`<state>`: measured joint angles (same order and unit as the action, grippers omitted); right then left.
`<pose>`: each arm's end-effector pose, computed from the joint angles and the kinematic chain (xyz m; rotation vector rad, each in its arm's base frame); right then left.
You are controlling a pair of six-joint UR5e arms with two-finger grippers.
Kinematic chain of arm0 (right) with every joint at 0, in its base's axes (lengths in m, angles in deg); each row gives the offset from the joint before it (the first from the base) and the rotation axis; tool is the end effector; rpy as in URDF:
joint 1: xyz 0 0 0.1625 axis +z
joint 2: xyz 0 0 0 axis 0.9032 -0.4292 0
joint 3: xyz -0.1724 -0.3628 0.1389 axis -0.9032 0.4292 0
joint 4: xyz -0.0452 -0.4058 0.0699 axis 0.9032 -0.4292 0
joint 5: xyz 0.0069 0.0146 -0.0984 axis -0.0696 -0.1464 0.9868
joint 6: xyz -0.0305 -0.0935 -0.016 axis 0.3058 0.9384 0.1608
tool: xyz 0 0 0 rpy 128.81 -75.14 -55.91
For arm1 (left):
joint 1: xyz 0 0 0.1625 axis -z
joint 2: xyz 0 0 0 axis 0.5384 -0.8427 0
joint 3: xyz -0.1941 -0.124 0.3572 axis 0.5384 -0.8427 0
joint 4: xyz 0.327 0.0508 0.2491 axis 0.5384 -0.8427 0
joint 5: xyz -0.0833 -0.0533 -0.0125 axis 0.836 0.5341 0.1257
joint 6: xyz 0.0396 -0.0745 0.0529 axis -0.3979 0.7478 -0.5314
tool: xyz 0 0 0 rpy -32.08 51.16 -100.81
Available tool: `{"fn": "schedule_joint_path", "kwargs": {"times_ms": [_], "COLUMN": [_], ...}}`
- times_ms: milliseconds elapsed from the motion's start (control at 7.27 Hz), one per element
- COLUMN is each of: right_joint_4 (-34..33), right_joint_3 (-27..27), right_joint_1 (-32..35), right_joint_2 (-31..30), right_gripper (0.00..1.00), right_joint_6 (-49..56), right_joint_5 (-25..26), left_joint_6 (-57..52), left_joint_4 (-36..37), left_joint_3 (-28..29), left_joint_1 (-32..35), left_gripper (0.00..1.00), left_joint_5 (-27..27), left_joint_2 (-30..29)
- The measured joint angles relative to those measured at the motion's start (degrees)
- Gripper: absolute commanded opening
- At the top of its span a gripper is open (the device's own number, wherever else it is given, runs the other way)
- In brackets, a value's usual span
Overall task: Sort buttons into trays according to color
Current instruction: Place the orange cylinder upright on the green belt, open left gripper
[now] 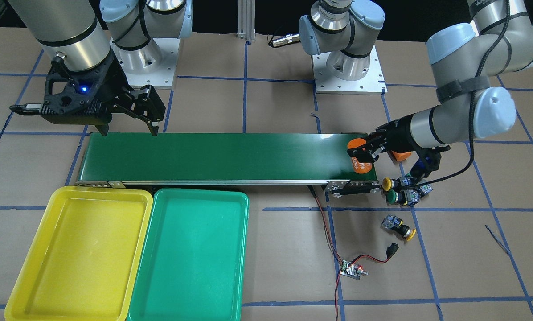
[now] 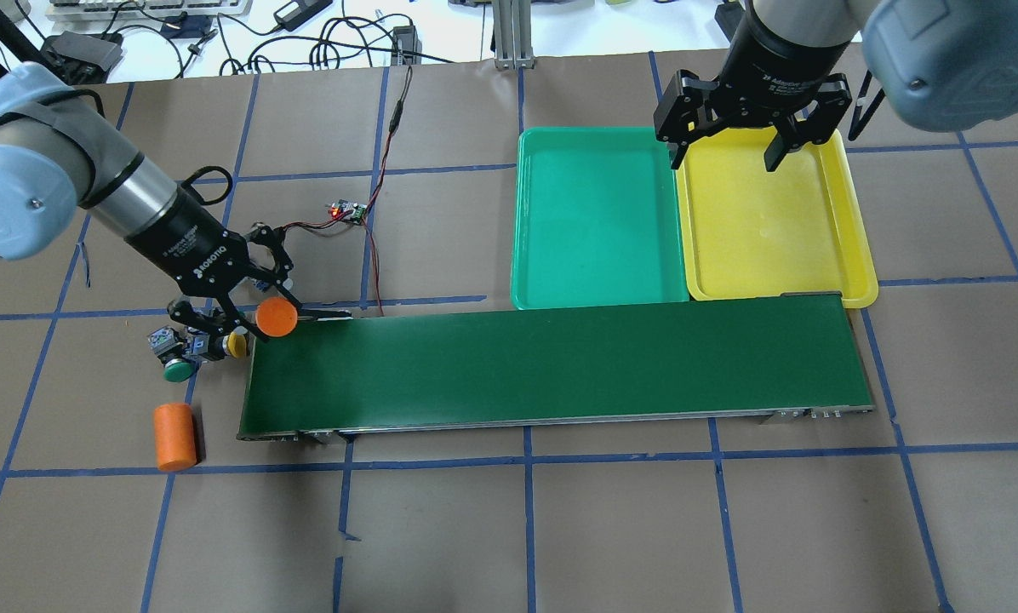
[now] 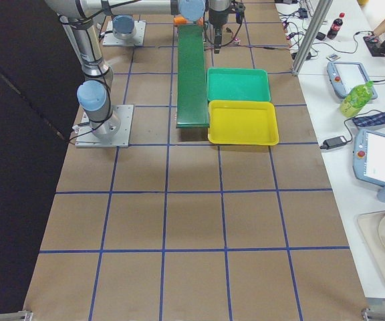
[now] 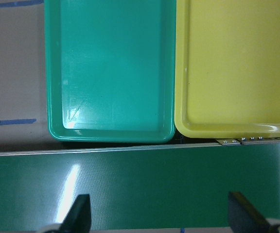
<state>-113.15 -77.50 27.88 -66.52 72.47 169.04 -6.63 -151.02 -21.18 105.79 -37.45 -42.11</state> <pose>0.1624 -0.5228 0.4870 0.0563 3.0730 -0.0700 -0.0238 -0.5018 0.2947 1.0901 -2.5222 -0.6948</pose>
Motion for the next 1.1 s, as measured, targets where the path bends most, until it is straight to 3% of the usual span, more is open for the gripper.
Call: {"fn": "schedule_joint_path", "kwargs": {"times_ms": [1101], "right_joint_4": [0.01], "right_joint_3": [0.00], "right_joint_1": [0.00], "right_joint_2": [0.00], "right_gripper": [1.00], "right_joint_6": [0.00], "right_joint_5": [0.00], "left_joint_6": [0.15], "left_joint_4": [-3.81], "left_joint_3": [-4.90], "left_joint_1": [-4.66], "left_gripper": [0.00], "left_joint_5": [11.18], "left_joint_2": [-0.67]}}
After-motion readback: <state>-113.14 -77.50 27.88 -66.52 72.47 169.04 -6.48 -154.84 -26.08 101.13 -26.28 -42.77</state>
